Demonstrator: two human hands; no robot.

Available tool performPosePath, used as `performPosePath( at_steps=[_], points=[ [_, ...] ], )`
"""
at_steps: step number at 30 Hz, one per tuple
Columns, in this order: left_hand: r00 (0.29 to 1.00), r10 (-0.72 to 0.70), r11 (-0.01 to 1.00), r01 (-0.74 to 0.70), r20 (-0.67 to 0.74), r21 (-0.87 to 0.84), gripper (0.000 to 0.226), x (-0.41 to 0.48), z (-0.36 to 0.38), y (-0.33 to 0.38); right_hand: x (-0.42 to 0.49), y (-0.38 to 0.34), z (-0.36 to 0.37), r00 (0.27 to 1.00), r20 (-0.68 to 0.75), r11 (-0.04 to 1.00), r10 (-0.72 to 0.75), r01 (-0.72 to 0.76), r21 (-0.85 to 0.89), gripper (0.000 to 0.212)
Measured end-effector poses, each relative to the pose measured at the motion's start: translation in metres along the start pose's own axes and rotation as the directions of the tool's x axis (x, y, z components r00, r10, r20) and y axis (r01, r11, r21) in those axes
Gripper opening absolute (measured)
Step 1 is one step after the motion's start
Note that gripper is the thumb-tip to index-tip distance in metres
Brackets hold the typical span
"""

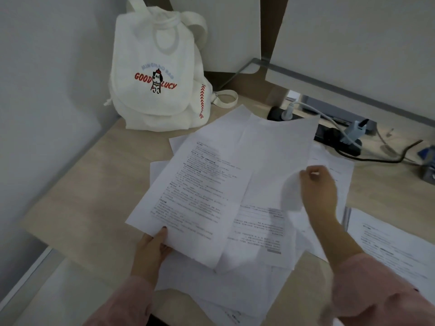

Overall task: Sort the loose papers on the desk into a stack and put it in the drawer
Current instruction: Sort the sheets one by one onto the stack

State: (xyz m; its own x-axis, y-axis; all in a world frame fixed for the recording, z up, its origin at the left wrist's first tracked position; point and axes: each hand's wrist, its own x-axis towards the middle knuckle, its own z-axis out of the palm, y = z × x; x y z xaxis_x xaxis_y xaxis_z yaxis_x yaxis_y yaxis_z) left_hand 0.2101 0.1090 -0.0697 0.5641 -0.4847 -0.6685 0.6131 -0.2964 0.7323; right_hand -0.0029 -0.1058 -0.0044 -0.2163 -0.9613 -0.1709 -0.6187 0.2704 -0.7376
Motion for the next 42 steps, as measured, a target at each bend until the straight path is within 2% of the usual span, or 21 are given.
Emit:
performPosePath(
  at_steps=[1, 3, 5, 7, 10, 13, 17, 21, 23, 25, 27, 30, 32, 34, 36, 37, 38, 39, 42],
  points=[
    [1.0, -0.01, 1.0, 0.011, 0.025, -0.004, 0.027, -0.001, 0.004, -0.001, 0.001, -0.007, -0.014, 0.992, -0.05, 0.99, -0.118, 0.113, -0.083, 0.016],
    [0.996, -0.045, 0.999, 0.046, 0.077, -0.013, 0.024, -0.005, 0.012, -0.002, 0.0, -0.018, -0.039, 0.928, -0.109, 0.922, -0.357, 0.331, -0.2, 0.018],
    [0.989, -0.085, 0.996, 0.087, 0.123, -0.008, 0.02, -0.009, 0.023, -0.005, -0.01, -0.031, -0.058, 0.802, -0.119, 0.789, -0.585, 0.529, -0.312, 0.017],
    [0.98, -0.119, 0.993, 0.12, 0.158, 0.005, 0.019, -0.014, 0.032, -0.009, -0.025, -0.042, -0.068, 0.691, -0.031, 0.647, -0.722, 0.658, -0.385, 0.014],
    [0.969, -0.14, 0.99, 0.14, 0.203, 0.014, 0.016, -0.019, 0.04, -0.012, -0.05, -0.043, -0.06, 0.62, 0.181, 0.54, -0.764, 0.767, -0.346, 0.011],
    [0.972, -0.135, 0.99, 0.139, 0.194, -0.01, 0.012, -0.02, 0.043, -0.011, -0.072, -0.017, -0.033, 0.565, 0.415, 0.468, -0.713, 0.824, -0.318, 0.01],
    [0.998, -0.028, 0.999, 0.026, 0.057, 0.033, 0.017, -0.009, 0.033, 0.0, -0.092, 0.027, 0.006, 0.554, 0.589, 0.419, -0.588, 0.832, -0.364, 0.035],
    [0.998, 0.036, 0.98, -0.044, 0.044, 0.192, 0.013, 0.001, 0.017, 0.005, -0.102, 0.047, 0.021, 0.588, 0.639, 0.432, -0.495, 0.805, -0.406, 0.038],
    [0.996, 0.008, 0.966, -0.03, 0.087, 0.258, 0.011, 0.003, 0.012, 0.005, -0.102, 0.052, 0.024, 0.608, 0.631, 0.476, -0.482, 0.786, -0.394, 0.034],
    [0.982, -0.062, 0.949, 0.002, 0.18, 0.316, 0.019, 0.0, 0.008, 0.005, -0.102, 0.051, 0.023, 0.645, 0.61, 0.54, -0.461, 0.749, -0.383, 0.025],
    [0.938, -0.174, 0.925, 0.05, 0.301, 0.377, 0.036, -0.004, 0.004, 0.002, -0.098, 0.056, 0.025, 0.691, 0.581, 0.593, -0.43, 0.701, -0.396, 0.007],
    [0.803, -0.389, 0.862, 0.144, 0.452, 0.486, 0.06, -0.012, 0.006, 0.0, -0.096, 0.054, 0.026, 0.681, 0.619, 0.673, -0.391, 0.67, -0.313, 0.018],
    [0.762, -0.451, 0.834, 0.175, 0.465, 0.523, 0.077, -0.011, 0.012, -0.006, -0.1, 0.046, 0.03, 0.665, 0.64, 0.726, -0.385, 0.647, -0.235, 0.02],
    [0.809, -0.42, 0.867, 0.223, 0.411, 0.446, 0.078, -0.007, 0.02, -0.009, -0.109, 0.036, 0.033, 0.616, 0.721, 0.82, -0.317, 0.56, -0.118, 0.018],
    [0.875, -0.347, 0.919, 0.244, 0.339, 0.31, 0.062, -0.003, 0.031, -0.006, -0.118, 0.029, 0.035, 0.543, 0.798, 0.91, -0.261, 0.415, 0.016, 0.018],
    [0.907, -0.291, 0.927, 0.189, 0.304, 0.324, 0.048, -0.003, 0.036, -0.003, -0.119, 0.028, 0.035, 0.516, 0.82, 0.932, -0.249, 0.358, 0.058, 0.02],
    [0.938, -0.224, 0.913, 0.108, 0.263, 0.393, 0.036, -0.004, 0.041, -0.001, -0.117, 0.03, 0.036, 0.517, 0.817, 0.94, -0.254, 0.332, 0.082, 0.021],
    [0.962, -0.158, 0.886, 0.039, 0.221, 0.463, 0.029, -0.004, 0.045, 0.0, -0.113, 0.032, 0.034, 0.552, 0.793, 0.944, -0.259, 0.32, 0.086, 0.021],
    [0.982, -0.054, 0.841, -0.053, 0.182, 0.538, 0.023, -0.004, 0.048, -0.003, -0.086, 0.044, 0.021, 0.773, 0.596, 0.971, -0.219, 0.231, 0.057, 0.016]
  ],
)
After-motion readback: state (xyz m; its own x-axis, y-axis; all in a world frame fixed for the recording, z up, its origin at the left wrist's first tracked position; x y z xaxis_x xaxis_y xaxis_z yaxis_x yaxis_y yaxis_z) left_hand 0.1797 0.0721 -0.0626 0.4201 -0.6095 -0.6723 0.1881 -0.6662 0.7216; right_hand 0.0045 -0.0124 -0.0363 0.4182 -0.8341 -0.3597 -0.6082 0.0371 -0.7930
